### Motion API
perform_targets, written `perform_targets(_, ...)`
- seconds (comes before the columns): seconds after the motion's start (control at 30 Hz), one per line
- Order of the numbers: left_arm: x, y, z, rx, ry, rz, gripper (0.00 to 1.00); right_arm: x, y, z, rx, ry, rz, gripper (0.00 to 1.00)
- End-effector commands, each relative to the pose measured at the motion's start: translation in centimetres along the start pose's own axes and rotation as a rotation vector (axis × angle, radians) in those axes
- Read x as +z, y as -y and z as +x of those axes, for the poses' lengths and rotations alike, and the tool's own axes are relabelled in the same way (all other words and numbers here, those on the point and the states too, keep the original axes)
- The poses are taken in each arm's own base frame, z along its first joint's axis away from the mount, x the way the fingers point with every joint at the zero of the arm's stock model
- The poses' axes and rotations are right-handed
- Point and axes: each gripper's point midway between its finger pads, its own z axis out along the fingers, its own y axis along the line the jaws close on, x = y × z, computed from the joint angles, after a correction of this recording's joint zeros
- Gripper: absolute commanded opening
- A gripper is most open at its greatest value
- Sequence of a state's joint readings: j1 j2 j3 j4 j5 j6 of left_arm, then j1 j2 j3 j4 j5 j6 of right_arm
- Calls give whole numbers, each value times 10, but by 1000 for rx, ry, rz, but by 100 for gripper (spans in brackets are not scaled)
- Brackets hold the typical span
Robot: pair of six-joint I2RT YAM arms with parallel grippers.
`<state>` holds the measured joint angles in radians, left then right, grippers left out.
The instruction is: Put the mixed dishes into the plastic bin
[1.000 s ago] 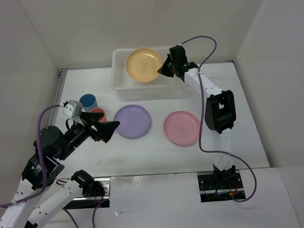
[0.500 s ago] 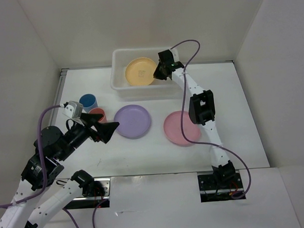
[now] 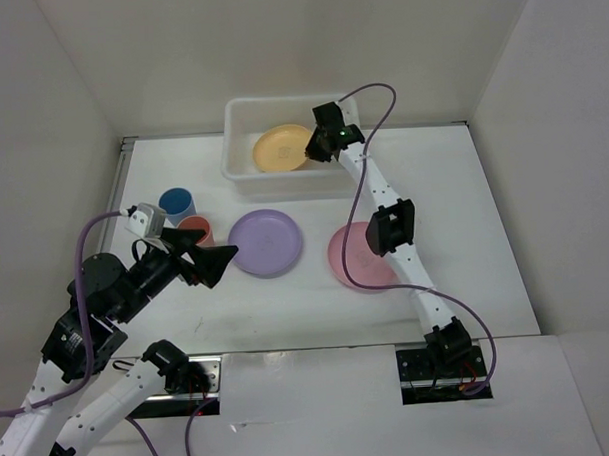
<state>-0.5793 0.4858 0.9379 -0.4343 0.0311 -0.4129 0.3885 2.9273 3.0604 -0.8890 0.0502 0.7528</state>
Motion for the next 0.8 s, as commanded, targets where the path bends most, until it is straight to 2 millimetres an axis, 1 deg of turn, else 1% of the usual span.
perform_targets(0.0, -7, 5, -16, 33, 50, 17, 100, -13, -18, -3, -18, 27, -32, 21)
perform_targets(0.03, -7, 5, -16, 33, 50, 17, 100, -18, -22, -8, -17, 36, -40, 23)
perform_targets(0.07, -8, 6, -20, 33, 60, 20, 100, -18, -22, -8, -26, 36, -40, 26)
perform_targets(0.1, -8, 6, -20, 33, 60, 20, 100, -24, -26, -13, -26, 46, -50, 30)
perform_targets(0.13, -10, 8, -24, 34, 69, 23, 100, -32, -33, -20, -33, 64, -68, 38)
perform_targets(0.2, -9, 8, -26, 34, 69, 23, 100, -44, -41, -29, -45, 83, -86, 46)
perform_targets(0.23, -9, 10, -25, 34, 66, 32, 100, -61, -56, -37, -49, 104, -116, 55)
perform_targets(0.27, -6, 9, -23, 34, 56, 29, 100, -72, -63, -39, -68, 115, -120, 58)
perform_targets(0.3, -8, 13, -27, 35, 61, 45, 100, -84, -65, -47, -92, 134, -119, 60)
perform_targets(0.33, -3, 14, -23, 34, 40, 52, 100, -114, -84, -57, -110, 172, -150, 67)
perform_targets(0.37, 4, 17, -20, 32, 11, 71, 100, -131, -90, -64, -125, 210, -141, 69)
perform_targets(0.4, 8, 18, -16, 31, -11, 79, 100, -149, -103, -57, -170, 219, -144, 71)
perform_targets(0.43, 11, 20, -16, 30, -22, 87, 100, -167, -110, -59, -188, 242, -142, 72)
perform_targets(0.47, 17, 20, -10, 16, -52, 93, 100, -203, -118, -74, -189, 308, -136, 77)
perform_targets(0.5, 18, 21, -12, 17, -43, 96, 100, -220, -124, -62, -226, 300, -124, 79)
perform_targets(0.53, 20, 24, -12, 6, -44, 106, 100, -236, -126, -61, -231, 306, -118, 81)
perform_targets(0.57, 20, 24, -12, 5, -44, 107, 100, -266, -130, -65, -230, 339, -118, 85)
perform_targets(0.6, 19, 26, -12, -2, -37, 120, 100, -279, -125, -68, -229, 345, -98, 85)
perform_targets(0.63, 16, 28, -17, 1, -16, 128, 100, -291, -113, -59, -250, 314, -52, 85)
perform_targets(0.67, 16, 30, -17, -8, -19, 137, 100, -315, -108, -65, -235, 330, -44, 85)
perform_targets(0.7, 16, 30, -17, -8, -19, 137, 100, -330, -108, -62, -263, 352, -23, 87)
perform_targets(0.73, 17, 28, -12, -10, -29, 133, 100, -344, -108, -56, -295, 352, -7, 89)
perform_targets(0.77, 17, 28, -12, -10, -29, 133, 100, -333, -91, -32, -312, 286, 88, 89)
